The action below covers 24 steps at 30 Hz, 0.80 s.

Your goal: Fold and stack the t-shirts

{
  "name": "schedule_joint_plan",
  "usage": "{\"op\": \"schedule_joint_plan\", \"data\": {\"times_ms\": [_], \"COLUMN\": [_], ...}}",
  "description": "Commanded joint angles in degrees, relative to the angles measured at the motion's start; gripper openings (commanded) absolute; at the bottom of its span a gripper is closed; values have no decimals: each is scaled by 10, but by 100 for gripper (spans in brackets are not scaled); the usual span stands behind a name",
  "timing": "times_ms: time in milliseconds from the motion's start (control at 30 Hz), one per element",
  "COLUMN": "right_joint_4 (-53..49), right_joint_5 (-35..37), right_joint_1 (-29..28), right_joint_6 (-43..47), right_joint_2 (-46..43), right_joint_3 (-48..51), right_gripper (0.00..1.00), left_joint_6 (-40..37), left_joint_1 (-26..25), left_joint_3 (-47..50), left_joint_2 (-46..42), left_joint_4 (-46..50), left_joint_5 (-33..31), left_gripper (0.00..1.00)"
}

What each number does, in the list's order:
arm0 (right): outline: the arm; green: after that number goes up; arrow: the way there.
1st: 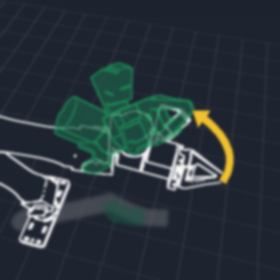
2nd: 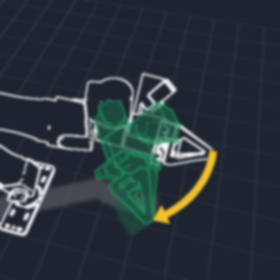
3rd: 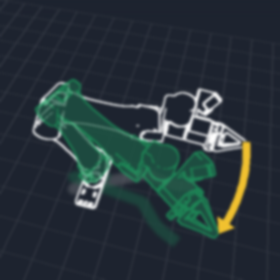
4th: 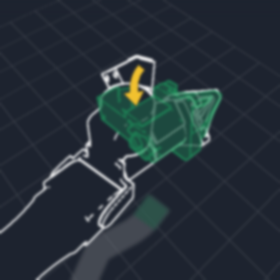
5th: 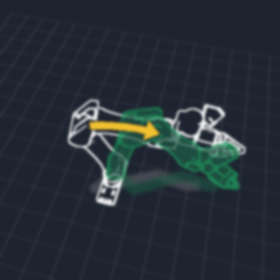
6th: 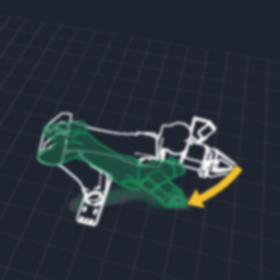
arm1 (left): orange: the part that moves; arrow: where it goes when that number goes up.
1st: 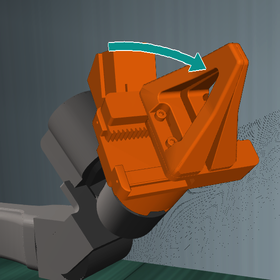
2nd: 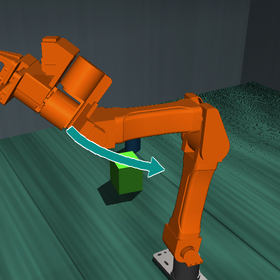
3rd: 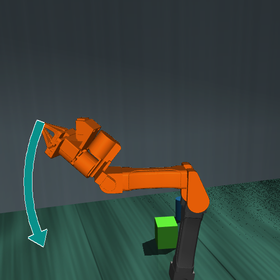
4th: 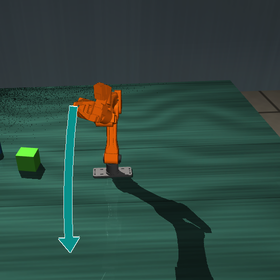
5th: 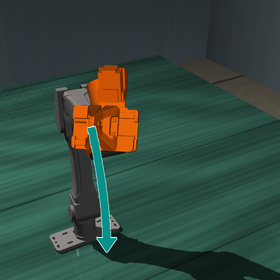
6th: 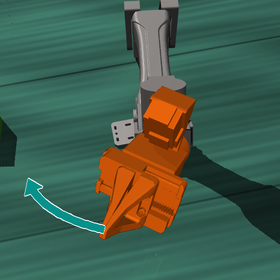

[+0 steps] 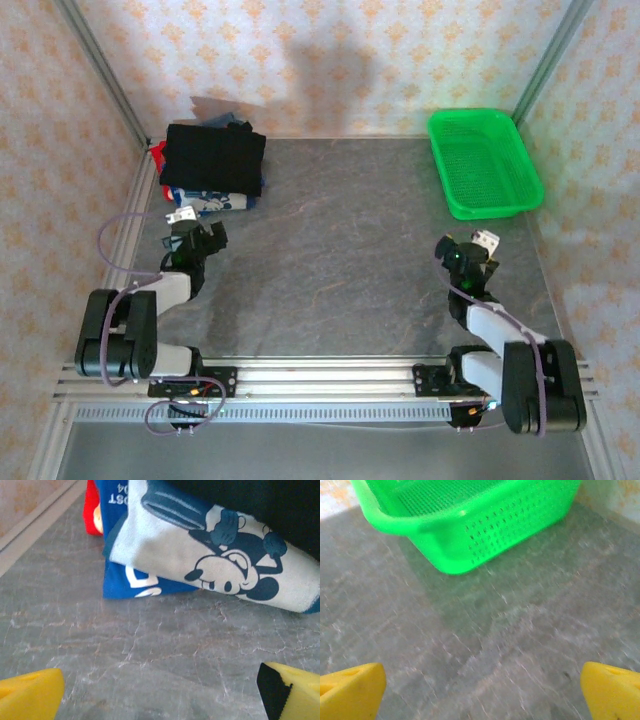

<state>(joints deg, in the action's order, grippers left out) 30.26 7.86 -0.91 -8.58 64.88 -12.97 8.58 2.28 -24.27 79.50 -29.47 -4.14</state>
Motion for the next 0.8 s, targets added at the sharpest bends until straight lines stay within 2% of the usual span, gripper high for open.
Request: {"op": "schedule_joint_plan", "data": {"times_ms": [0, 67, 133, 167, 200, 267, 333, 400, 533, 667, 700, 767], "right_joint_4": [150, 145, 220, 259, 303, 188, 245, 191, 242, 343, 341, 272], "right_joint_5": [-29, -33, -20, -28, -27, -21, -4, 1, 23, 47, 47, 50], "right_joint_1": [0, 0, 3, 3, 3, 4, 0, -3, -7, -11, -10, -8], "right_joint_6": [54, 91, 85, 88, 92, 80, 86, 86, 85, 82, 81, 75], "right_joint_2": [80, 116, 191, 224, 256, 215, 245, 224, 226, 231, 237, 230], "right_joint_3": [-27, -59, -61, -57, -58, -77, -78, -87, -64, -15, -18, -47], "right_gripper": [99, 99, 99, 99, 99, 99, 99, 99, 99, 99, 99, 99], "left_joint_6": [-54, -65, -65, -68, -66, -67, -68, -70, -75, -74, -74, -74], "left_joint_1": [-18, -27, -32, -32, -33, -33, -34, -35, -40, -41, -41, -41], "left_joint_3": [7, 18, 10, 19, 12, 14, 13, 12, 8, 7, 7, 7], "left_joint_2": [19, 67, 55, 64, 56, 59, 60, 61, 60, 60, 60, 60], "left_joint_4": [-108, -178, -143, -176, -144, -153, -153, -153, -146, -144, -144, -144], "left_joint_5": [-14, -17, -22, -21, -22, -22, -22, -26, -30, -32, -31, -32], "left_gripper": [100, 100, 100, 100, 100, 100, 100, 100, 100, 100, 100, 100]}}
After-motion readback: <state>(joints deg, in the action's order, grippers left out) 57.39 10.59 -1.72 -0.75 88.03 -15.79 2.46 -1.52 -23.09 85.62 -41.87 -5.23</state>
